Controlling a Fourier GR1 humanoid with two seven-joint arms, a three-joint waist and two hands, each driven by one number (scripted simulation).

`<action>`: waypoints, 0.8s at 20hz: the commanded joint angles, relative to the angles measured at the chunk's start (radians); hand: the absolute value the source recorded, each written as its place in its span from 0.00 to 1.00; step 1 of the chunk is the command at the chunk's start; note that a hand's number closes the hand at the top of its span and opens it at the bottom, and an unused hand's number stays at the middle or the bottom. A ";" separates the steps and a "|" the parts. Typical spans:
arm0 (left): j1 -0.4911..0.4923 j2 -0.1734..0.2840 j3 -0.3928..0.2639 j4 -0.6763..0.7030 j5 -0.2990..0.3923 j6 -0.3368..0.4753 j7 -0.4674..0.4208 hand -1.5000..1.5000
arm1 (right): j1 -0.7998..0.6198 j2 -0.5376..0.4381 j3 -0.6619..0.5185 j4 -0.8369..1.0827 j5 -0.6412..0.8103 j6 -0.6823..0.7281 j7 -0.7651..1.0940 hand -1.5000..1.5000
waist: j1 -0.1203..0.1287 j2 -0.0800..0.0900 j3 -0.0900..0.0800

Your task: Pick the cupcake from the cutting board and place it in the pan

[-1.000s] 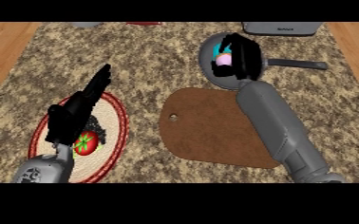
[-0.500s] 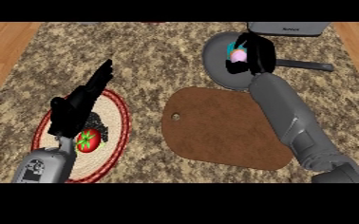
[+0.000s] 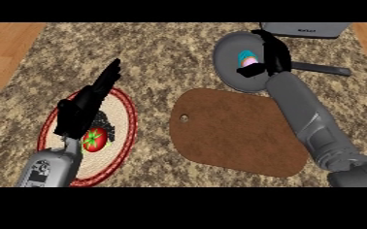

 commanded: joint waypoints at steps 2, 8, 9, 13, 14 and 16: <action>0.023 0.000 -0.015 -0.018 -0.001 -0.015 -0.013 0.50 | 0.012 0.005 -0.124 -0.053 -0.128 0.010 -0.143 0.00 | 0.012 0.004 0.002; 0.003 -0.018 -0.020 -0.014 -0.007 0.002 0.024 0.50 | 0.033 -0.032 -0.290 -0.095 -0.308 0.150 -0.310 0.00 | 0.002 0.003 0.003; 0.005 -0.013 0.000 -0.012 0.004 0.003 0.015 0.50 | 0.061 -0.057 -0.312 -0.093 -0.335 0.213 -0.351 0.00 | -0.002 0.004 0.004; 0.023 -0.002 0.009 -0.014 0.002 -0.003 0.007 0.50 | 0.105 -0.081 -0.341 -0.048 -0.368 0.342 -0.437 0.00 | -0.013 -0.007 0.000; 0.020 -0.007 0.018 0.012 -0.007 0.010 -0.007 0.50 | 0.120 -0.088 -0.336 -0.043 -0.368 0.385 -0.465 0.00 | -0.028 -0.012 -0.001; 0.024 0.023 0.038 0.006 0.022 -0.029 -0.005 0.50 | 0.141 -0.125 -0.344 -0.037 -0.377 0.458 -0.517 0.00 | -0.025 -0.012 0.000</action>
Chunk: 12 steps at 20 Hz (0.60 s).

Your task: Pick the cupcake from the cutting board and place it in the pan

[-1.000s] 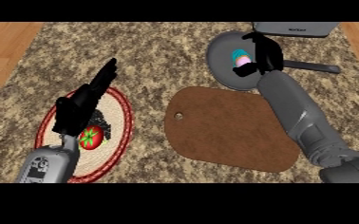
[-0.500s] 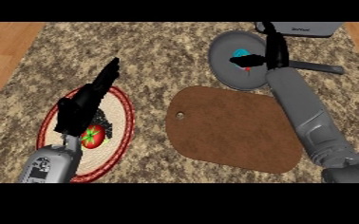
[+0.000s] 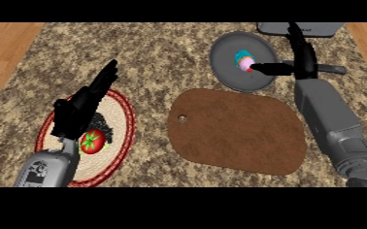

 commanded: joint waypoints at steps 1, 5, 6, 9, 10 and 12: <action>-0.012 0.029 0.030 0.000 0.010 -0.017 0.015 0.50 | 0.071 -0.017 -0.027 0.022 -0.033 0.118 -0.136 0.00 | -0.013 -0.007 -0.001; 0.008 0.026 0.048 0.009 0.024 -0.024 -0.003 0.50 | 0.133 -0.033 -0.034 0.002 -0.046 0.174 -0.286 0.00 | -0.032 -0.017 -0.002; -0.005 -0.006 0.016 -0.026 -0.006 0.014 0.038 0.50 | 0.139 -0.078 -0.038 0.021 -0.044 0.202 -0.293 0.00 | -0.024 -0.013 -0.001; 0.033 -0.010 0.006 -0.032 -0.019 0.003 0.035 0.50 | 0.133 -0.042 -0.030 0.029 -0.045 0.180 -0.304 0.00 | -0.034 -0.021 -0.003; 0.016 -0.022 0.002 0.008 -0.024 0.002 -0.004 0.50 | 0.157 -0.045 -0.032 0.030 -0.051 0.216 -0.338 0.00 | -0.039 -0.021 -0.003; 0.058 0.000 0.028 -0.033 -0.003 -0.014 -0.011 0.50 | 0.187 -0.043 -0.032 0.050 -0.050 0.224 -0.372 0.00 | -0.032 -0.019 -0.003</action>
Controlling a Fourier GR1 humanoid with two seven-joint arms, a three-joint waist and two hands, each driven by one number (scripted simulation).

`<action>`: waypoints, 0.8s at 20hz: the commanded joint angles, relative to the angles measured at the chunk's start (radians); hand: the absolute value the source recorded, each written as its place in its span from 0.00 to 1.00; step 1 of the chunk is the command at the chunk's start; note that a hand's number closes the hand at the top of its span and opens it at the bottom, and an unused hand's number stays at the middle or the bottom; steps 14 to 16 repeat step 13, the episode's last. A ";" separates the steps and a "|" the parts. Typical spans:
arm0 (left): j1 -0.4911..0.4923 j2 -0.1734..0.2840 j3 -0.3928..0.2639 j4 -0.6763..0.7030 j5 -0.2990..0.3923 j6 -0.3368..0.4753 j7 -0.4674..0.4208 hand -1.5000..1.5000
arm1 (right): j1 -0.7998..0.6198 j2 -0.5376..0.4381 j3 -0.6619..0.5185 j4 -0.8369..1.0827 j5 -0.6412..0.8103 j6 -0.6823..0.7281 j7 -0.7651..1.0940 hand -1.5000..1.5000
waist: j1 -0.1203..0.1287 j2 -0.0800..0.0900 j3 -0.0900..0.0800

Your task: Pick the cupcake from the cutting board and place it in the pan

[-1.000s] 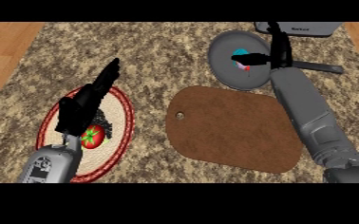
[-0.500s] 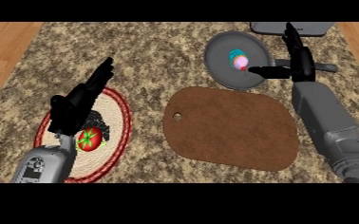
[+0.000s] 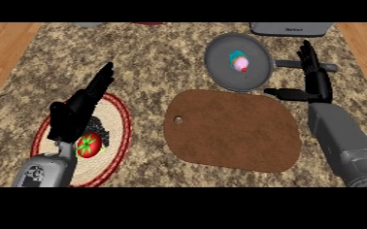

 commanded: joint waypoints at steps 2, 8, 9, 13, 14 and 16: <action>0.016 0.017 0.040 0.037 0.013 -0.025 -0.035 0.50 | 0.052 0.027 0.012 0.020 0.004 0.016 -0.098 0.00 | -0.005 -0.002 0.000; 0.001 0.000 0.028 -0.041 -0.007 -0.022 0.051 0.50 | 0.114 0.006 0.026 -0.004 -0.013 0.062 -0.134 0.00 | -0.018 -0.008 -0.001; 0.012 -0.040 0.004 -0.012 -0.045 0.022 0.031 0.50 | 0.161 0.022 0.036 -0.020 -0.013 0.069 -0.169 0.00 | -0.024 -0.010 -0.001; 0.002 -0.018 0.025 0.004 -0.027 -0.020 0.024 0.50 | 0.150 0.052 0.025 0.016 -0.015 -0.029 -0.198 0.00 | -0.012 -0.005 0.000; 0.002 -0.018 0.025 0.004 -0.027 -0.020 0.024 0.50 | 0.150 0.052 0.025 0.016 -0.015 -0.029 -0.198 0.00 | -0.012 -0.005 0.000; 0.002 -0.018 0.025 0.004 -0.027 -0.020 0.024 0.50 | 0.150 0.052 0.025 0.016 -0.015 -0.029 -0.198 0.00 | -0.012 -0.005 0.000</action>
